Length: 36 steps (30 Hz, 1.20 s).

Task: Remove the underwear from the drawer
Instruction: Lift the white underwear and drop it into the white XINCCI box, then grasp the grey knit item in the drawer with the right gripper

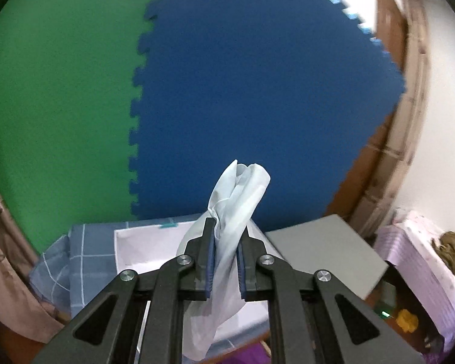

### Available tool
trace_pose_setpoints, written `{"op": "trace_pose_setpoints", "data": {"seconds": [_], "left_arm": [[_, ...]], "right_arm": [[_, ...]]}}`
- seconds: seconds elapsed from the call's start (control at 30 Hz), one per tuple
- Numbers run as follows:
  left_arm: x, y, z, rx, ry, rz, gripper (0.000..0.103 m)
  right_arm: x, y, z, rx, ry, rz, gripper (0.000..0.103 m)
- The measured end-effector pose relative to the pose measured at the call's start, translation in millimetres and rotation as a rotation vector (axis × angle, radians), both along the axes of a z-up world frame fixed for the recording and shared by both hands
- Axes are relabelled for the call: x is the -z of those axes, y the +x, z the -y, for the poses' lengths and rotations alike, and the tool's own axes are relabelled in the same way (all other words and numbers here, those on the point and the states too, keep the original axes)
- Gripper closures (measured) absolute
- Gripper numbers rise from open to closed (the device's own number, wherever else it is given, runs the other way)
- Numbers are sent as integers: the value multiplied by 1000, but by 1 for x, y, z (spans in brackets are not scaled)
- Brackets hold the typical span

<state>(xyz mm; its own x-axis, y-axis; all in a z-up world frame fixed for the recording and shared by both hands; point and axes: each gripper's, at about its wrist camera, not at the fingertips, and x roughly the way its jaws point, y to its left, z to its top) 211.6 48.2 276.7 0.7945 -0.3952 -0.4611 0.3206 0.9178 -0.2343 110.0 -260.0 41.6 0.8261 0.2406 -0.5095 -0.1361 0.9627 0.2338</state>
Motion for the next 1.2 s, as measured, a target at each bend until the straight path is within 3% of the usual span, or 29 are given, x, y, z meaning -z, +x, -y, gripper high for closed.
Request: {"op": "trace_pose_setpoints", "data": {"seconds": [0.17,0.37,0.47,0.53,0.6,0.7,0.83,0.97,1.03,1.13,1.2], "left_arm": [[44,58,-1,-63,42,-125,92],[97,83,0,-94,70,-245,91],[112,89,1,-108,96,-282,86],[118,92,0,-107,101,-291,75],[117,88,0,-144,134,-267,32],[104,66,1,-218,183,-137,7],[85,29,6,-265,257,-7,1],[83,-17,2,-233,299,75,1],[86,-33,-4,-231,300,70,1],[105,-67,-30,-217,233,16,1],[122,-83,-48,-230,214,-22,1]], "right_arm": [[0,0,1,-2,8,0,2],[0,1,4,-2,19,-1,2],[0,0,3,-3,17,-1,2],[1,1,2,-6,14,-1,2],[1,1,1,-8,10,-2,2],[1,0,0,-15,7,-5,2],[2,-1,-4,-47,2,-23,2],[6,-2,-15,-136,-21,-75,2],[11,-1,-27,-207,-37,-134,2],[28,0,-54,-383,-1,-299,2],[42,-1,-76,-462,-38,-408,2]]}}
